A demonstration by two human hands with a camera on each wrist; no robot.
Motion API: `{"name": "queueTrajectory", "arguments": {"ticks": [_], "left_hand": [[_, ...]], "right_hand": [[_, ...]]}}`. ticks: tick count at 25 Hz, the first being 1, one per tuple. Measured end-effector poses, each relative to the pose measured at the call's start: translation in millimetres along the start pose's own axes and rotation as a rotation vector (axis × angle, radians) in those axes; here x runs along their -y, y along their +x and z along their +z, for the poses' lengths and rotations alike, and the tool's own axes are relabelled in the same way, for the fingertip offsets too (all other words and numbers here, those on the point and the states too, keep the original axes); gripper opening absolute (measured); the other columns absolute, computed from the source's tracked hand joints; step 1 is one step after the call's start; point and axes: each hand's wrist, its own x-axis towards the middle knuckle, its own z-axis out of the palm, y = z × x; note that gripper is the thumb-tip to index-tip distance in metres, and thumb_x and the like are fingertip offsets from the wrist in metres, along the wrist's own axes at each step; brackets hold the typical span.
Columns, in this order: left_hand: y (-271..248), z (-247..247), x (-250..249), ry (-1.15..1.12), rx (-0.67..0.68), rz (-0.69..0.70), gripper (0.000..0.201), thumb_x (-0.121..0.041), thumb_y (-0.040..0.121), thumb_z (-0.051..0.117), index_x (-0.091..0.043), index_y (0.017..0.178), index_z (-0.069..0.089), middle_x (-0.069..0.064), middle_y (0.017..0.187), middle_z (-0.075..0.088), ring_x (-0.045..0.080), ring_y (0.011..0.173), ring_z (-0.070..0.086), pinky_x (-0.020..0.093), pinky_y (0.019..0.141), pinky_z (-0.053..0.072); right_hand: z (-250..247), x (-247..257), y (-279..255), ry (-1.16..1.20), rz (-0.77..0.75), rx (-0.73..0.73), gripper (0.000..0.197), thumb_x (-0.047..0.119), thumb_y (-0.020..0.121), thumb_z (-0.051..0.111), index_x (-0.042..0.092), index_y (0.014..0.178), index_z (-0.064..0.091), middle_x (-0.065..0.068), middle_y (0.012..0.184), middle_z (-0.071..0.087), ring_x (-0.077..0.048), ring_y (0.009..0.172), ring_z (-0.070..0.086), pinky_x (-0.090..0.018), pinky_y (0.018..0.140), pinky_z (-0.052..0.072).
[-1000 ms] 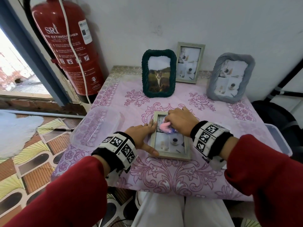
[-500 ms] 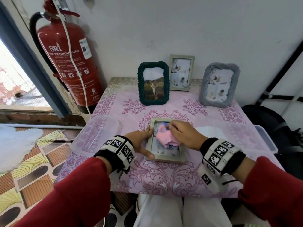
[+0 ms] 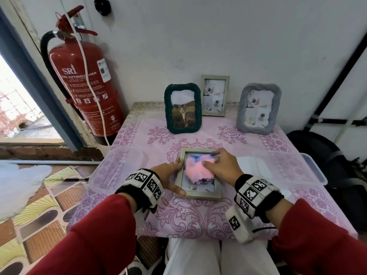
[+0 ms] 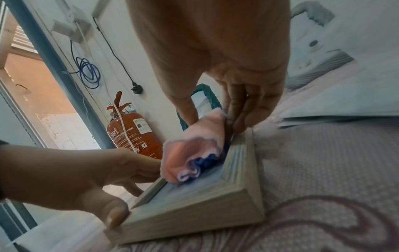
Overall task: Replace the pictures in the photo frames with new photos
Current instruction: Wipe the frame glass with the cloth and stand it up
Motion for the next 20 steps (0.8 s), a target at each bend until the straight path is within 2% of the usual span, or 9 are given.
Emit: {"name": "queueTrajectory", "arguments": {"ticks": [3, 7, 8, 10, 12, 13, 15, 17, 20], "left_hand": [[-1.0, -0.3, -0.9, 0.02, -0.021, 0.018, 0.107, -0.039, 0.074, 0.076, -0.013, 0.15, 0.006, 0.007, 0.159, 0.006, 0.021, 0.143, 0.023, 0.026, 0.115, 0.02], [-2.0, -1.1, -0.4, 0.034, -0.035, 0.028, 0.105, -0.04, 0.074, 0.075, -0.012, 0.15, 0.009, 0.009, 0.157, 0.017, 0.025, 0.14, 0.029, 0.032, 0.114, 0.025], [-1.9, -1.0, -0.2, 0.029, -0.033, 0.032, 0.104, -0.04, 0.074, 0.076, -0.012, 0.15, 0.01, 0.009, 0.157, 0.017, 0.025, 0.14, 0.029, 0.033, 0.114, 0.025], [-1.4, -0.1, -0.3, -0.005, -0.034, 0.037, 0.103, -0.038, 0.073, 0.077, -0.015, 0.15, 0.012, 0.006, 0.158, 0.016, 0.023, 0.141, 0.027, 0.034, 0.115, 0.024], [-2.0, 0.2, -0.6, -0.031, -0.041, 0.017, 0.102, -0.039, 0.071, 0.077, -0.019, 0.15, 0.014, 0.003, 0.158, 0.016, 0.02, 0.142, 0.025, 0.034, 0.117, 0.023], [-2.1, 0.2, -0.4, -0.043, -0.041, 0.015, 0.102, -0.038, 0.071, 0.077, -0.019, 0.149, 0.015, 0.004, 0.157, 0.017, 0.02, 0.142, 0.025, 0.034, 0.117, 0.023], [-1.4, 0.6, 0.1, -0.058, -0.032, 0.041, 0.1, -0.034, 0.073, 0.077, -0.016, 0.149, 0.015, 0.006, 0.157, 0.019, 0.021, 0.141, 0.028, 0.033, 0.116, 0.023], [-1.7, 0.6, -0.5, -0.056, -0.032, 0.046, 0.1, -0.034, 0.073, 0.077, -0.015, 0.149, 0.015, 0.006, 0.157, 0.018, 0.02, 0.141, 0.027, 0.032, 0.116, 0.023], [-1.6, 0.4, 0.1, -0.046, -0.033, 0.043, 0.101, -0.035, 0.074, 0.077, -0.014, 0.15, 0.013, 0.008, 0.157, 0.019, 0.022, 0.139, 0.031, 0.033, 0.115, 0.026]], "right_hand": [[0.8, 3.8, -1.2, 0.062, -0.138, 0.011, 0.046, 0.008, 0.079, 0.065, 0.013, 0.122, 0.052, 0.001, 0.09, 0.057, -0.019, 0.085, 0.054, -0.022, 0.074, 0.038], [7.1, 2.9, 1.6, 0.102, -0.084, 0.074, 0.039, 0.01, 0.086, 0.058, 0.01, 0.125, 0.056, -0.007, 0.116, 0.059, -0.023, 0.106, 0.055, -0.032, 0.095, 0.045], [8.1, 0.9, 2.1, 0.121, -0.062, 0.063, 0.035, 0.014, 0.088, 0.059, 0.01, 0.123, 0.058, -0.006, 0.114, 0.06, -0.022, 0.105, 0.055, -0.032, 0.096, 0.044], [7.5, -3.4, 2.4, 0.144, -0.06, 0.018, 0.03, 0.024, 0.087, 0.063, 0.012, 0.114, 0.064, 0.002, 0.092, 0.062, -0.016, 0.089, 0.056, -0.027, 0.083, 0.046], [6.0, -6.2, 2.9, 0.131, -0.107, 0.003, 0.026, 0.02, 0.082, 0.069, 0.014, 0.107, 0.068, 0.014, 0.071, 0.053, -0.008, 0.068, 0.052, -0.018, 0.065, 0.041], [5.9, -6.8, 2.9, 0.125, -0.126, 0.016, 0.027, 0.017, 0.08, 0.071, 0.014, 0.107, 0.068, 0.017, 0.067, 0.05, -0.004, 0.064, 0.049, -0.015, 0.061, 0.039], [5.7, -4.7, 3.2, 0.169, -0.129, 0.066, 0.032, 0.012, 0.078, 0.072, 0.014, 0.11, 0.066, 0.018, 0.072, 0.052, -0.003, 0.069, 0.052, -0.015, 0.066, 0.043], [4.7, -2.7, 4.0, 0.235, -0.111, 0.105, 0.038, 0.006, 0.078, 0.072, 0.012, 0.114, 0.063, 0.011, 0.078, 0.056, -0.008, 0.076, 0.056, -0.02, 0.072, 0.048], [4.1, -2.6, 4.3, 0.384, -0.096, 0.041, 0.04, -0.002, 0.079, 0.068, 0.01, 0.117, 0.061, 0.002, 0.086, 0.058, -0.019, 0.086, 0.059, -0.03, 0.079, 0.053]]}}
